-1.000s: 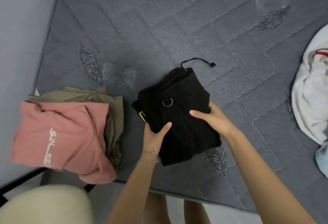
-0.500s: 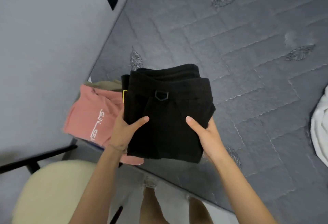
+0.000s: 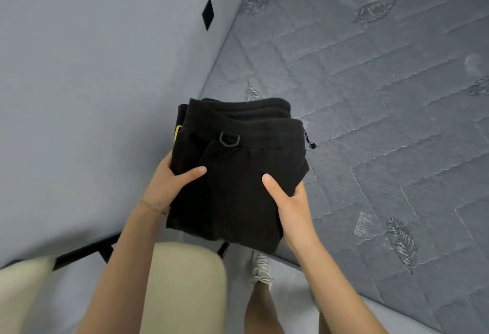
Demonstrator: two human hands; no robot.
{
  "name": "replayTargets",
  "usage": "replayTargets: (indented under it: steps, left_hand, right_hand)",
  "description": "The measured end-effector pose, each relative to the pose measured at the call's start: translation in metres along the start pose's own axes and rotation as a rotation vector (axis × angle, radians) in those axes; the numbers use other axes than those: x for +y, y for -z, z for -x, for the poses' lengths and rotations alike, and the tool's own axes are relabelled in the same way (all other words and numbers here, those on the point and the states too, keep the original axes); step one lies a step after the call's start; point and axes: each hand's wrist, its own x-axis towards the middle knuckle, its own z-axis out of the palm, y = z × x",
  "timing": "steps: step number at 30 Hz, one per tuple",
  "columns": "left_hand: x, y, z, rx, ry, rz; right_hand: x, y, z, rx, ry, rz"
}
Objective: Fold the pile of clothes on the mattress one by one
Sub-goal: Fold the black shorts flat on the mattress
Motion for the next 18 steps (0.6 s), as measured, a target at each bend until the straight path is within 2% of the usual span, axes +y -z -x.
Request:
replayTargets:
  steps: [3,9,14,18]
  left_hand:
    - [-0.027,0.006,-0.029,0.021,0.031,-0.058]
    - [-0.073,0.014,-0.076,0.058,0.005,-0.325]
    - [-0.085,0.006,-0.083,0.110,-0.049,-0.412]
    - [-0.089,0.001,-0.082,0.113,-0.059,-0.501]
  right_hand:
    - [0.034,-0.014,-0.024,0.055,-0.070,0.080]
    - [0.092,-0.007,-0.071,0.160,-0.108,0.263]
    - [0.105,-0.002,-0.090,0.267,-0.167,0.359]
    - [0.102,0.001,-0.090,0.303,-0.209,0.523]
